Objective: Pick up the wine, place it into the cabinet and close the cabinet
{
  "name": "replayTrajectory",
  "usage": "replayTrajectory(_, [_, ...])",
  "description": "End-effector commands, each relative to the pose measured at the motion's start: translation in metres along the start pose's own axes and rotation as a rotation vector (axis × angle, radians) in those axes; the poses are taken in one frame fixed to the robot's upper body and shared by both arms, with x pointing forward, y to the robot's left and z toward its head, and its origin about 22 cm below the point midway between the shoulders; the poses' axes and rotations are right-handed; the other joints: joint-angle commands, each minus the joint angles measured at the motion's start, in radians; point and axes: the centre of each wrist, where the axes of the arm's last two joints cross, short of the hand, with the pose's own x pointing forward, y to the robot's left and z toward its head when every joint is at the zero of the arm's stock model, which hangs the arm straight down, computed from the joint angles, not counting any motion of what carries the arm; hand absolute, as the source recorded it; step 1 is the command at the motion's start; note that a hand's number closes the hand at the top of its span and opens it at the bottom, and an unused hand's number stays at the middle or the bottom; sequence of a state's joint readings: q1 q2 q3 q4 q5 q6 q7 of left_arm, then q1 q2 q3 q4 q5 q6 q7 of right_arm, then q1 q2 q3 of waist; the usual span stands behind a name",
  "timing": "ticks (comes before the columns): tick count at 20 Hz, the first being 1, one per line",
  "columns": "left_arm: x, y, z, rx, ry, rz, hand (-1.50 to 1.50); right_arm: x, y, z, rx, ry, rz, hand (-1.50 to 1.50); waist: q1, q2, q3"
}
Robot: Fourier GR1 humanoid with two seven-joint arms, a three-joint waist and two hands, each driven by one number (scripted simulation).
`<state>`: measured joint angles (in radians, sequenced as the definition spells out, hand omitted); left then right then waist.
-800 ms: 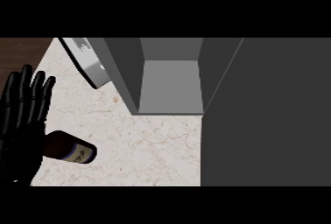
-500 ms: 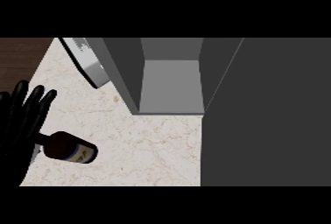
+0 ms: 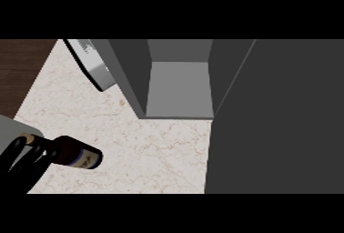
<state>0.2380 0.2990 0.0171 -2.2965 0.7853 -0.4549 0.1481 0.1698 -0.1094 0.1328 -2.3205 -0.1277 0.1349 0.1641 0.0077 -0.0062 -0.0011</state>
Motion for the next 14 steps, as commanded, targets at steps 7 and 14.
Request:
replayTrajectory(7, [0.046, -0.011, 0.022, -0.06, 0.02, 0.067, -1.5, 0.035, 0.003, -0.008, 0.016, 0.005, -0.02, -1.5, 0.004, 0.004, 0.001])
replayTrajectory(14, [0.05, -0.03, 0.017, -0.018, 0.001, 0.065, -1.5, 0.042, 0.012, -0.01, 0.005, 0.014, -0.039, -1.5, 0.003, 0.003, 0.001])
